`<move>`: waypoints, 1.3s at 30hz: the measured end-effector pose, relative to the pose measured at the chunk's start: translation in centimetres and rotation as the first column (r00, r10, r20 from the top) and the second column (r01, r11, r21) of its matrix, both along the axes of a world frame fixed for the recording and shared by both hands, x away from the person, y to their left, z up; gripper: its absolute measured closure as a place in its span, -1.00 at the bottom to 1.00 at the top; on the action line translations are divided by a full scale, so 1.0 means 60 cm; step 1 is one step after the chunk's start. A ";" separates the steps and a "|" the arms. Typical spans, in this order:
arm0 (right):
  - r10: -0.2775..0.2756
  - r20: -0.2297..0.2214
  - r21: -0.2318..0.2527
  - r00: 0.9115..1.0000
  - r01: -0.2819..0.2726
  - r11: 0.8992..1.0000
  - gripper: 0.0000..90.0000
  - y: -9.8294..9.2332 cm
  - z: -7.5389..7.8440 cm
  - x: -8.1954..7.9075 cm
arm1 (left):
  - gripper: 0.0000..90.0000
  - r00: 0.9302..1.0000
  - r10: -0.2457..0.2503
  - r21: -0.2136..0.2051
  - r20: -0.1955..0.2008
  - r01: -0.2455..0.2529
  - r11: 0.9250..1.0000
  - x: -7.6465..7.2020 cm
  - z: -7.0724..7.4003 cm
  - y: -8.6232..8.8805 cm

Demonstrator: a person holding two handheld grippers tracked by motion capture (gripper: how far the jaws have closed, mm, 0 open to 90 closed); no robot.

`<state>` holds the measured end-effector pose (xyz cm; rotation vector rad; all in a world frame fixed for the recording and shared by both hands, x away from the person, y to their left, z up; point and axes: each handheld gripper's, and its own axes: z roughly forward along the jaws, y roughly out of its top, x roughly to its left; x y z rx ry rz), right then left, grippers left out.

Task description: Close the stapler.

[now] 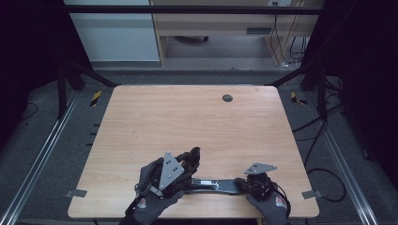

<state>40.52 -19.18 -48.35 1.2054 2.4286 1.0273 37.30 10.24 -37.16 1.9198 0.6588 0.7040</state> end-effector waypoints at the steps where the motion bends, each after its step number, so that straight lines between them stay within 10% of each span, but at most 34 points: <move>1: 0.000 0.000 0.000 1.000 0.000 1.000 1.00 0.000 0.000 0.000 | 0.21 1.000 -0.002 -0.002 -0.001 0.002 1.000 0.000 -0.001 -0.003; 39: 0.001 0.000 0.004 1.000 -0.001 1.000 1.00 -0.001 0.000 0.001 | 0.13 0.997 -0.071 0.123 0.027 0.067 0.990 -0.002 -0.031 -0.083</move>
